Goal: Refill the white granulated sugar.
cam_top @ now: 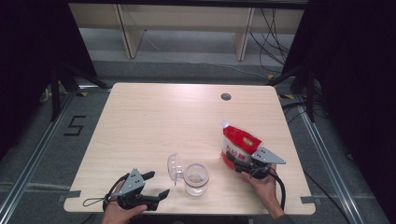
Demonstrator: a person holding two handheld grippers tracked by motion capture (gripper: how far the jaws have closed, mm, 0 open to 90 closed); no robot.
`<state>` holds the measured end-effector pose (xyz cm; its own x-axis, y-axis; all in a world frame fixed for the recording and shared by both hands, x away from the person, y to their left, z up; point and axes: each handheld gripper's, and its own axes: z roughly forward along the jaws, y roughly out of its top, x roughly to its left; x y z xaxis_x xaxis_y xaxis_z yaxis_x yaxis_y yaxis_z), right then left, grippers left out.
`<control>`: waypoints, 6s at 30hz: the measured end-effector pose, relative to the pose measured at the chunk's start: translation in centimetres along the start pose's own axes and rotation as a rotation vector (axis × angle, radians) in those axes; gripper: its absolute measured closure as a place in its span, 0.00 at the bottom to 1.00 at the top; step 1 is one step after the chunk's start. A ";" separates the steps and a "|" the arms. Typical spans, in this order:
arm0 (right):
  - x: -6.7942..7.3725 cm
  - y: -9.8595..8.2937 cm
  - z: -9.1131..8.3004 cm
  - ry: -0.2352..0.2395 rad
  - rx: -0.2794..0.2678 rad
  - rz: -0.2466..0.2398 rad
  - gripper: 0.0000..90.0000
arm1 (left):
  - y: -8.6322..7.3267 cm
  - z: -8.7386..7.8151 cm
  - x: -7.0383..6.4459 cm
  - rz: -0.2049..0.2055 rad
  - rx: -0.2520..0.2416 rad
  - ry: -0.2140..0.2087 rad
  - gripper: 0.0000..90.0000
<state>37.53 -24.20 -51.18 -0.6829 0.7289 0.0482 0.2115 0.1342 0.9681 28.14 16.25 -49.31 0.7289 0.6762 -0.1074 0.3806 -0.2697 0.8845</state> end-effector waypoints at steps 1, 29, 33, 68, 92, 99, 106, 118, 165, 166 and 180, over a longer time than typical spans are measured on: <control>0.1 0.0 0.0 -0.026 -0.006 -0.003 0.49 | 0.0 0.0 0.0 0.000 -0.002 0.000 0.18; 4.5 2.6 -4.6 -0.143 0.096 -0.384 0.52 | 0.0 0.0 0.0 0.013 -0.001 -0.009 0.19; 6.0 3.5 -5.7 -0.186 0.110 -0.522 0.52 | 0.0 0.1 -0.1 0.012 -0.008 -0.006 0.19; 12.3 4.0 -6.0 -0.364 0.341 -1.377 0.53 | -0.1 0.1 -0.1 0.044 0.017 0.004 0.19; 12.8 4.5 -5.3 -0.402 0.375 -1.662 0.54 | -0.1 0.3 -0.2 0.043 0.021 -0.001 0.19; 12.7 4.3 -5.4 -0.414 0.387 -1.659 0.54 | -0.1 0.3 -0.2 0.038 0.025 0.005 0.19; 12.8 4.6 -5.3 -0.407 0.386 -1.702 0.54 | 0.0 0.1 0.0 0.038 0.013 0.012 0.19; 12.6 4.7 -5.4 -0.399 0.381 -1.708 0.55 | -0.1 0.2 0.0 0.033 0.011 0.002 0.19; 12.9 5.0 -5.9 -0.412 0.374 -1.772 0.57 | -0.1 0.3 0.0 0.032 0.018 0.009 0.19; 12.9 5.0 -5.9 -0.410 0.368 -1.775 0.57 | -0.1 0.3 -0.1 0.029 0.019 0.009 0.19; 13.0 4.9 -6.0 -0.417 0.355 -1.759 0.57 | -0.1 0.4 0.0 0.032 0.017 0.003 0.19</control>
<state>25.51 -18.14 -44.34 -0.0657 -0.3022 -0.9510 -0.3122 0.9114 -0.2680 28.31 16.03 -49.55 0.7389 0.6693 -0.0775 0.3668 -0.3032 0.8795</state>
